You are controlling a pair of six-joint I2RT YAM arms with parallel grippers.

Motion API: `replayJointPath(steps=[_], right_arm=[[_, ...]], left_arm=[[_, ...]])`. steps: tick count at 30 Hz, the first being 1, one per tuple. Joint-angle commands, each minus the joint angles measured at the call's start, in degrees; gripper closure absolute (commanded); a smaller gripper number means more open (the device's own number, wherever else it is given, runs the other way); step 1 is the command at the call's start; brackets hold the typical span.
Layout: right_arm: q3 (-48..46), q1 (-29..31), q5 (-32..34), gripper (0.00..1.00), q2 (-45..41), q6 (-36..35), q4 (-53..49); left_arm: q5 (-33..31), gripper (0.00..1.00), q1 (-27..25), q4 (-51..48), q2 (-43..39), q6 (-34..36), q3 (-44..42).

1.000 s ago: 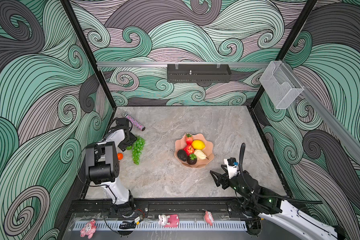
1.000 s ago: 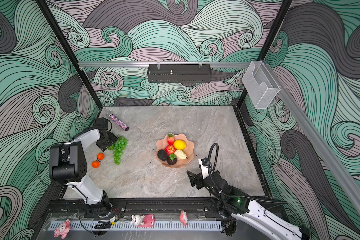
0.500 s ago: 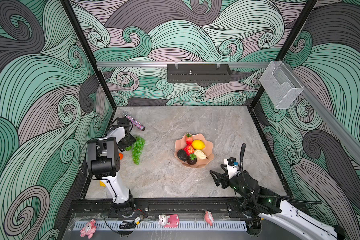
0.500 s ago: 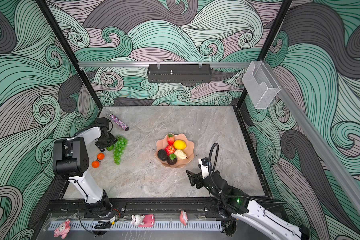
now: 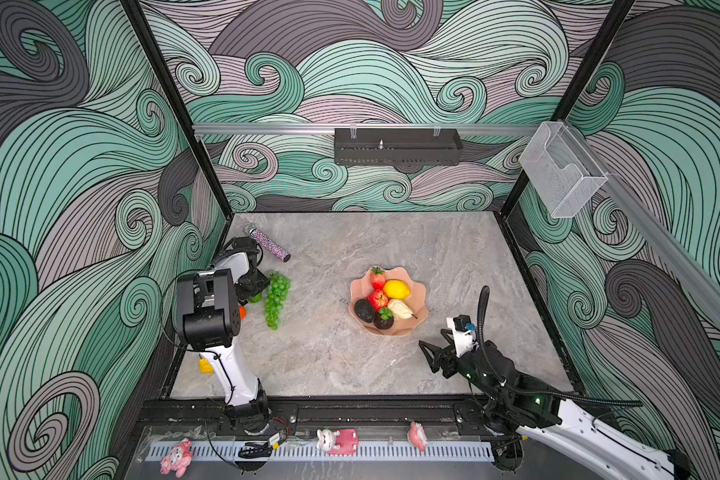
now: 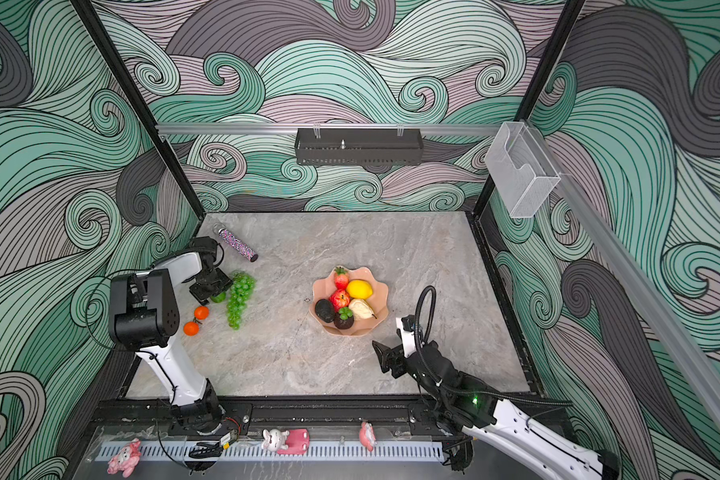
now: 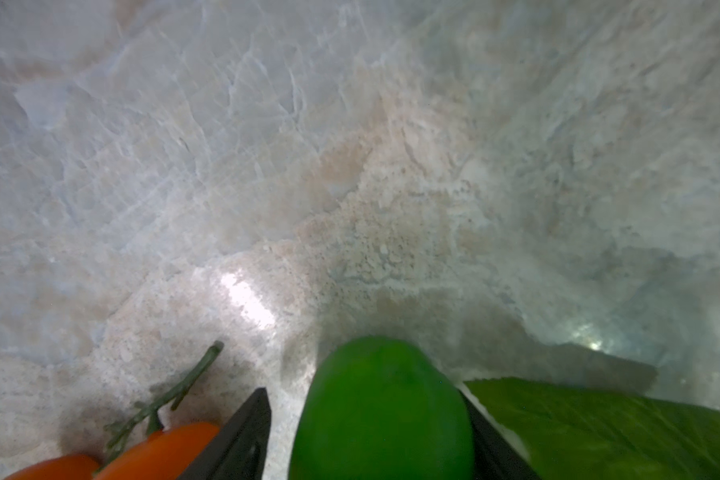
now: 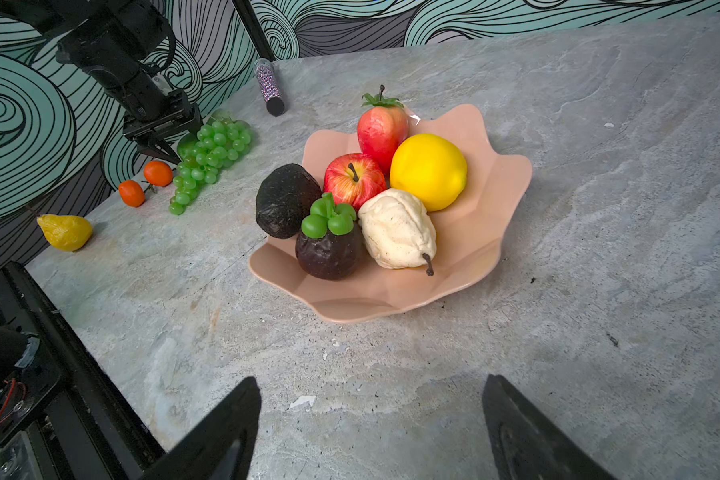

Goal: Place and organize the fake fruits in the fruit bowl
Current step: 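Lower the left gripper onto the green lime and grasp it, then lift the lime and carry it toward the bowl with the left gripper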

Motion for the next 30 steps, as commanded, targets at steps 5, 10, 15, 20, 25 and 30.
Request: replayJointPath(steps=[5,10,15,20,25,30], right_arm=[[-0.20,-0.35,0.70,0.16,0.07,0.20,0.94],[-0.23,-0.35,0.93,0.17,-1.86,0.47,-0.35],[-0.48,-0.30,1.39,0.17,-4.77,0.60,-2.14],[-0.40,-0.35,1.89,0.19,-8.10,1.97,-5.05],[-0.11,-0.30,2.81,0.20,-9.10,2.20,-5.82],[2.75,-0.39,6.81,0.21,-5.93,8.40,-8.64]], left_arm=[[0.64,0.43,0.53,-0.35,-2.82,-0.25,-0.63],[1.45,0.48,0.48,1.80,-6.94,-1.41,-3.96],[-0.14,0.48,0.60,1.88,-14.96,-2.84,-7.36],[5.79,0.48,0.63,5.58,-24.44,-4.72,-11.64],[20.64,0.49,-0.13,11.69,-31.81,-5.35,-16.87],[28.86,0.48,-5.32,7.82,-34.78,-6.79,-16.30]])
